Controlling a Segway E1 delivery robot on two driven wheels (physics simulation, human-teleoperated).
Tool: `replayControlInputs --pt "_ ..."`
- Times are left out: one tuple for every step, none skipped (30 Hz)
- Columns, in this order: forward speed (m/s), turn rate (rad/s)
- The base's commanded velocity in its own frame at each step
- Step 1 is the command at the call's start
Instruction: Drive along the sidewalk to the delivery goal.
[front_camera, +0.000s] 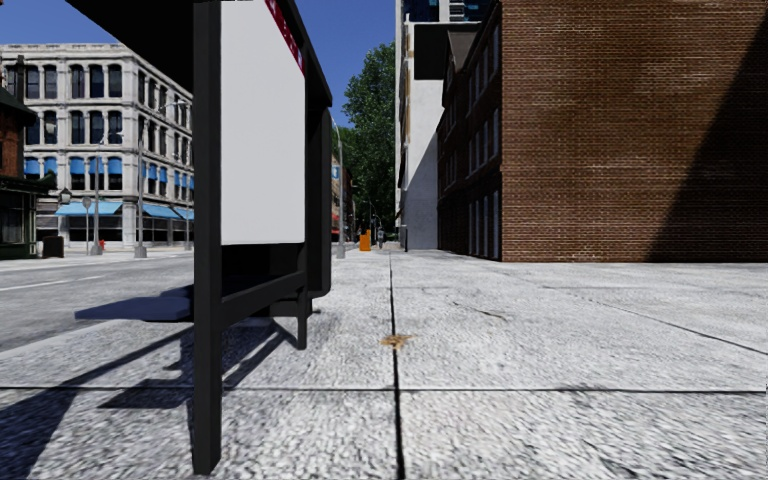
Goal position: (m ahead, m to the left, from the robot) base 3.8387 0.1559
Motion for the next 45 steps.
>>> replayControlInputs --pt "2.00 0.00" --pt "2.00 0.00" --pt "2.00 0.00" --pt "2.00 0.00" --pt "2.00 0.00" --pt "2.00 0.00" --pt "2.00 0.00" --pt "2.00 0.00" --pt "2.00 0.00" --pt "2.00 0.00" --pt "2.00 0.00" --pt "2.00 0.00" --pt "2.00 0.00" --pt "2.00 0.00" --pt "2.00 0.00" --pt "2.00 0.00" --pt "2.00 0.00" --pt "2.00 0.00" --pt "2.00 0.00" --pt "2.00 0.00" --pt "2.00 0.00" --pt "2.00 0.00" --pt "2.00 0.00" --pt "2.00 0.00" --pt "2.00 0.00" --pt "2.00 0.00" --pt "2.00 0.00" --pt "2.00 0.00" --pt "2.00 0.00" --pt "2.00 0.00" --pt "2.00 0.00" --pt "2.00 0.00" --pt "2.00 0.00" --pt "1.88 0.00" --pt "1.88 0.00" --pt "1.76 0.00" --pt "1.50 0.00" --pt "1.37 0.00" --pt "1.37 0.00" --pt "1.33 0.00" --pt "1.31 0.00" --pt "1.27 0.00" --pt "1.27 0.00" --pt "1.26 0.00" --pt "1.22 0.00"
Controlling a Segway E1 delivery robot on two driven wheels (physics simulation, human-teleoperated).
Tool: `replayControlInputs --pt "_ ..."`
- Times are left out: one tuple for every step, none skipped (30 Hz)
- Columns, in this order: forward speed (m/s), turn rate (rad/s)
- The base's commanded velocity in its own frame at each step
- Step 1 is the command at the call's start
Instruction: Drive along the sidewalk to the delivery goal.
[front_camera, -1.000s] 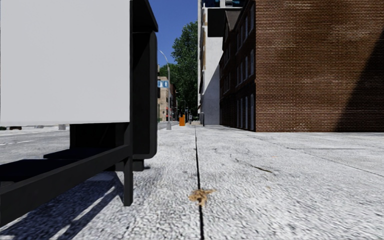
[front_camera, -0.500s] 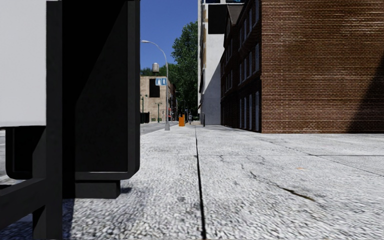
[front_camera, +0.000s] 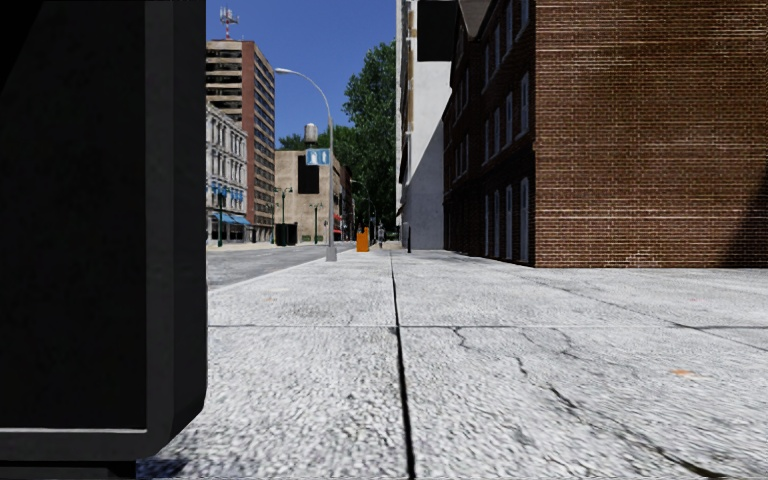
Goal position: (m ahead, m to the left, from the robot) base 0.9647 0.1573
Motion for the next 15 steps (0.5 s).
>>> replayControlInputs --pt "1.16 0.00" --pt "1.11 0.00" --pt "1.11 0.00" --pt "1.09 0.00" --pt "1.08 0.00" --pt "1.03 0.00" --pt "1.03 0.00" --pt "1.00 0.00" --pt "0.99 0.00" --pt "0.98 0.00" --pt "0.98 0.00" --pt "0.98 0.00" --pt "0.97 0.00" --pt "0.97 0.00" --pt "0.96 0.00"
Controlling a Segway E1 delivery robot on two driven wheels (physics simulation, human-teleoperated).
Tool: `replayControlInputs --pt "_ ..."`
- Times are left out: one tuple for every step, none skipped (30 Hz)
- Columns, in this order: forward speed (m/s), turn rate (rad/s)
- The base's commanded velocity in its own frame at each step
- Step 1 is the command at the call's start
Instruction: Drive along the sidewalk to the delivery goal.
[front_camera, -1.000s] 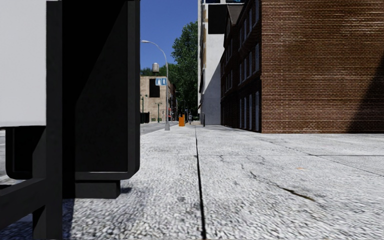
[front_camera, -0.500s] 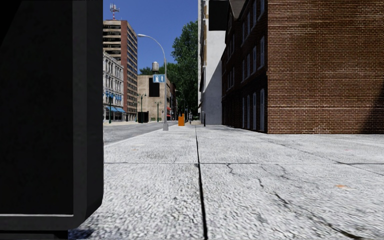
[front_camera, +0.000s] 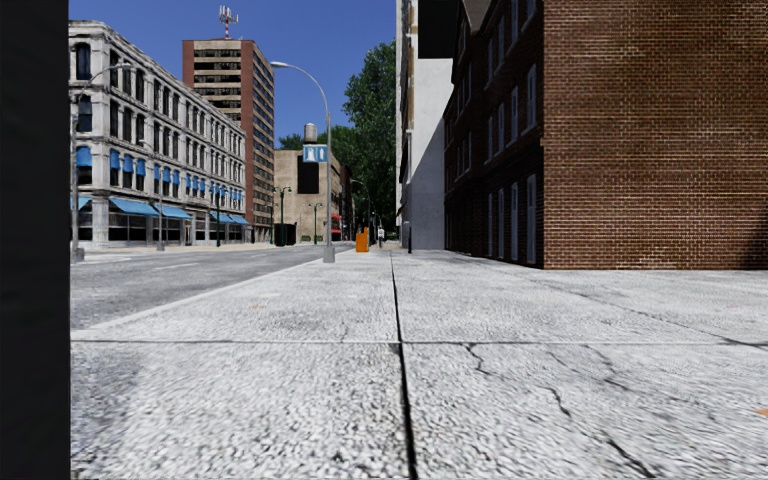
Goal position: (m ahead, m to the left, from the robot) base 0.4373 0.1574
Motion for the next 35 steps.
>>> replayControlInputs --pt "0.96 0.00" --pt "0.91 0.00" --pt "0.63 0.00" --pt "0.35 0.00" --pt "0.35 0.00" --pt "0.00 0.00" --pt "0.00 0.00" --pt "0.00 0.00" --pt "0.00 0.00" --pt "0.00 0.00" --pt "0.00 0.00" --pt "0.00 0.00" --pt "0.00 0.00" --pt "0.00 0.00" --pt "0.00 0.00" --pt "0.00 0.00" --pt "0.00 0.00" --pt "0.00 0.00" --pt "0.00 0.00" --pt "0.00 0.00" --pt "0.00 0.00" --pt "0.00 0.00" --pt "0.00 0.00" --pt "0.00 0.00" --pt "0.00 0.00" --pt "0.00 0.00" --pt "0.00 0.00" --pt "0.00 0.00" --pt "0.00 0.00" --pt "0.00 0.00" --pt "0.00 0.00" --pt "0.00 0.00" --pt "0.00 0.00" --pt "0.00 0.00" --pt "0.00 0.00"
